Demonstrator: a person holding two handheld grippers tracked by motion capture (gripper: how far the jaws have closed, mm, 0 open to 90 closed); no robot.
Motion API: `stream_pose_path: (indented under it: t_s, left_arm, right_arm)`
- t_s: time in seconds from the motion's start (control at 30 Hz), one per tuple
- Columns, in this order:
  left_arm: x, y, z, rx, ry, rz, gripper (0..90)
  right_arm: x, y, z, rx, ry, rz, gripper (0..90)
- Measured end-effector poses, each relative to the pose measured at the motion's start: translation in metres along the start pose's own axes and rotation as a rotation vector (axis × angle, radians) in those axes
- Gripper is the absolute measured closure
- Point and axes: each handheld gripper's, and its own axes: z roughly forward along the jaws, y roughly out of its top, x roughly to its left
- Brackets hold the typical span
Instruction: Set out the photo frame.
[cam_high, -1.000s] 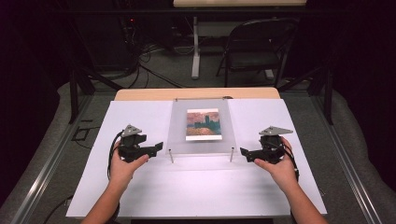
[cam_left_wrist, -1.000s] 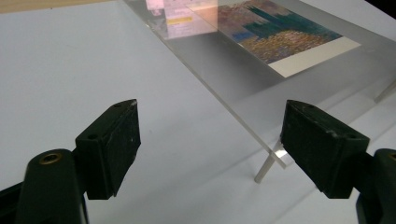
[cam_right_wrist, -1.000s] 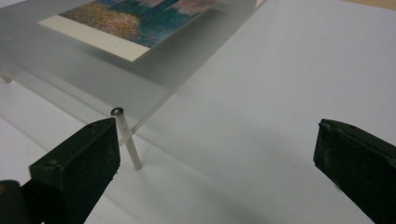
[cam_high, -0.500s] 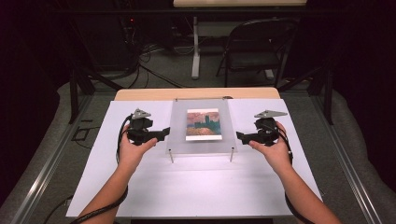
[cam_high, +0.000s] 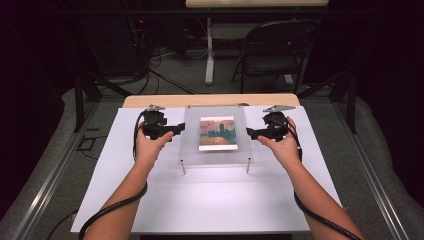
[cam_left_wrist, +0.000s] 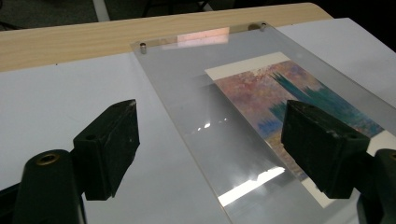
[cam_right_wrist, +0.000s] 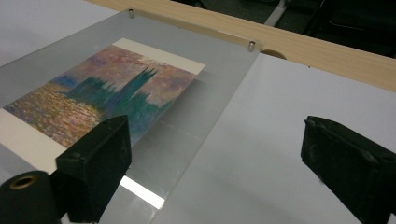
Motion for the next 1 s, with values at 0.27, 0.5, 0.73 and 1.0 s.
stream_pose_path:
  t_s: [0.27, 0.5, 0.73, 1.0]
  left_arm:
    - [0.009, 0.007, 0.017, 0.030, 0.021, -0.009, 19.4]
    - [0.009, 0.011, 0.035, 0.071, 0.034, -0.003, 20.0]
    - [0.003, 0.014, 0.051, 0.094, 0.038, -0.007, 21.5]
    - [-0.001, 0.014, 0.068, 0.135, 0.018, -0.042, 25.6]
  right_arm:
    - [-0.002, 0.010, 0.023, 0.038, 0.027, 0.000, 12.0]
    - [0.001, 0.018, 0.040, 0.045, 0.045, 0.009, 14.4]
    - [0.003, 0.024, 0.054, 0.038, 0.051, 0.034, 19.2]
    - [-0.004, 0.023, 0.064, 0.049, 0.065, 0.108, 23.7]
